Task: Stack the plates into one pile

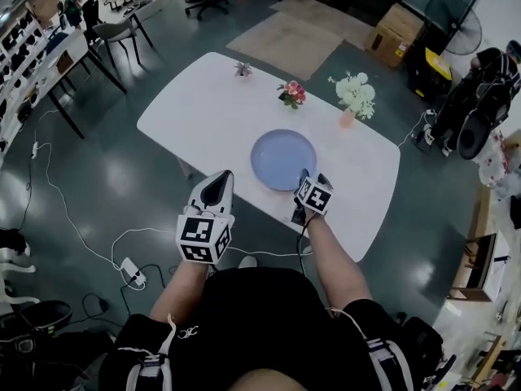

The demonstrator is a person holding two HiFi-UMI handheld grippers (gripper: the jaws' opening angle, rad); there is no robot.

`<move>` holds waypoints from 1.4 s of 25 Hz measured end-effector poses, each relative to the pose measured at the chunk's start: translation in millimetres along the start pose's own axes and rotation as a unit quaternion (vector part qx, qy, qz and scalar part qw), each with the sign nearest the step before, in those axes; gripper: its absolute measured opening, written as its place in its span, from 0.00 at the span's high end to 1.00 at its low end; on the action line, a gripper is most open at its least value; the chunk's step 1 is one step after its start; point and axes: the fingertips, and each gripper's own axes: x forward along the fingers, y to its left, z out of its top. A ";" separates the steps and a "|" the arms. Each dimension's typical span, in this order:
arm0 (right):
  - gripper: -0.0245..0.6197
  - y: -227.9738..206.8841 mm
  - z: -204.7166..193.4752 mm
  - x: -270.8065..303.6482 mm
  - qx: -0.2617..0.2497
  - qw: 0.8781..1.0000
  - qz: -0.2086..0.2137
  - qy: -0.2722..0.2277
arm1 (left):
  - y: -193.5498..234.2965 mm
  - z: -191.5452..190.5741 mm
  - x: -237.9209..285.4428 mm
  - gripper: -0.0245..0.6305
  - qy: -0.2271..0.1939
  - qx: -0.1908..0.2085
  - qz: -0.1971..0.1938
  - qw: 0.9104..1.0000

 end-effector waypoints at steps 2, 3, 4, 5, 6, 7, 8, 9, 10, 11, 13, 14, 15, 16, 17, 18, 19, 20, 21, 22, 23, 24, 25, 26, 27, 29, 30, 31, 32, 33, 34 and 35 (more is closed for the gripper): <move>0.58 6.2 27.7 -21.3 -0.028 0.998 0.014 -0.063 | -7.7 3.1 1.5 0.94 -0.003 0.000 -0.009 1.000; 0.60 9.8 45.3 -36.8 -0.041 0.994 0.021 -0.102 | -12.6 4.4 2.5 0.94 -0.004 0.001 -0.015 1.000; 0.62 13.5 64.3 -56.0 -0.053 0.988 0.027 -0.142 | -18.2 5.9 3.6 0.94 -0.005 0.001 -0.022 1.000; 0.63 17.1 83.5 -77.6 -0.064 0.981 0.034 -0.181 | -24.5 7.6 5.1 0.94 -0.006 0.002 -0.029 1.000; 0.65 20.2 101.7 -100.4 -0.074 0.973 0.040 -0.217 | -31.3 9.7 7.1 0.94 -0.008 0.003 -0.036 0.999; 0.68 22.6 118.2 -123.3 -0.082 0.964 0.045 -0.248 | -38.3 12.1 9.6 0.94 -0.010 0.004 -0.043 0.999; 0.71 24.2 132.4 -145.5 -0.089 0.956 0.050 -0.276 | -45.4 14.5 12.6 0.94 -0.013 0.006 -0.051 0.999; 0.75 24.7 144.1 -166.6 -0.093 0.948 0.053 -0.299 | -52.6 16.6 16.0 0.94 -0.016 0.007 -0.059 0.998; 0.78 23.9 153.4 -186.3 -0.096 0.941 0.054 -0.319 | -60.0 18.3 19.3 0.94 -0.019 0.008 -0.067 0.998; 0.83 22.0 160.3 -204.5 -0.099 0.935 0.051 -0.336 | -67.4 19.5 22.6 0.94 -0.021 0.009 -0.075 0.997; 0.93 16.1 168.6 -234.8 -0.102 0.926 0.039 -0.362 | -81.9 20.0 28.5 0.94 -0.023 0.013 -0.091 0.995; 0.94 13.1 170.2 -246.3 -0.104 0.923 0.035 -0.370 | -88.6 19.7 31.2 0.94 -0.023 0.014 -0.099 0.995; 0.94 10.4 170.5 -255.5 -0.107 0.921 0.032 -0.374 | -94.9 19.2 33.5 0.94 -0.023 0.016 -0.106 0.994; 0.94 8.0 169.5 -262.4 -0.111 0.920 0.031 -0.376 | -100.6 19.0 35.5 0.94 -0.023 0.017 -0.112 0.993; 0.94 5.7 167.3 -267.3 -0.116 0.920 0.030 -0.374 | -105.8 18.9 37.2 0.94 -0.023 0.018 -0.117 0.993; 0.94 3.4 164.3 -270.4 -0.122 0.920 0.029 -0.371 | -110.7 18.9 38.7 0.94 -0.023 0.018 -0.122 0.992; 0.94 1.1 160.9 -272.1 -0.126 0.921 0.028 -0.367 | -115.4 18.8 40.2 0.94 -0.023 0.018 -0.127 0.991; 0.94 -1.4 157.9 -273.4 -0.127 0.923 0.028 -0.363 | -120.1 18.5 41.7 0.94 -0.022 0.019 -0.132 0.991; 0.94 -3.9 155.8 -275.0 -0.124 0.924 0.030 -0.361 | -124.6 18.2 43.1 0.94 -0.021 0.020 -0.137 0.990; 0.94 -6.3 154.6 -276.9 -0.120 0.925 0.031 -0.360 | -128.8 17.9 44.3 0.94 -0.020 0.021 -0.141 0.990; 0.94 -8.2 154.1 -278.8 -0.115 0.925 0.032 -0.360 | -132.4 17.7 45.2 0.94 -0.019 0.021 -0.145 0.989; 0.94 -9.4 153.8 -280.3 -0.112 0.925 0.033 -0.361 | -135.2 17.5 45.9 0.94 -0.019 0.022 -0.148 0.989; 0.94 -10.0 153.5 -281.1 -0.111 0.926 0.033 -0.360 | -137.1 17.4 46.3 0.94 -0.018 0.022 -0.150 0.988; 0.94 -10.4 152.9 -281.6 -0.111 0.926 0.034 -0.360 | -138.4 17.4 46.6 0.94 -0.018 0.022 -0.151 0.988; 0.94 -10.8 152.1 -281.9 -0.111 0.926 0.034 -0.358 | -139.5 17.7 46.6 0.94 -0.018 0.022 -0.151 0.988; 0.94 -12.2 150.7 -282.9 -0.110 0.927 0.033 -0.356 | -141.6 18.5 46.4 0.94 -0.019 0.022 -0.153 0.988; 0.94 -12.9 150.1 -283.1 -0.109 0.928 0.032 -0.355 | -142.6 18.8 46.3 0.94 -0.018 0.022 -0.154 0.988; 0.94 -13.4 149.6 -282.8 -0.108 0.928 0.033 -0.354 | -143.6 18.8 46.4 0.94 -0.018 0.022 -0.156 0.987; 0.94 -13.6 149.0 -282.2 -0.108 0.929 0.034 -0.353 | -144.5 18.4 46.4 0.94 -0.017 0.022 -0.157 0.987; 0.94 -13.5 148.4 -281.8 -0.107 0.929 0.035 -0.352 | -145.2 17.8 46.2 0.94 -0.016 0.022 -0.157 0.987; 0.94 -13.2 147.9 -281.6 -0.106 0.929 0.036 -0.352 | -145.9 17.3 45.8 0.94 -0.016 0.023 -0.158 0.987; 0.94 -13.1 147.5 -281.6 -0.106 0.929 0.037 -0.352 | -146.8 16.8 45.5 0.94 -0.016 0.023 -0.158 0.987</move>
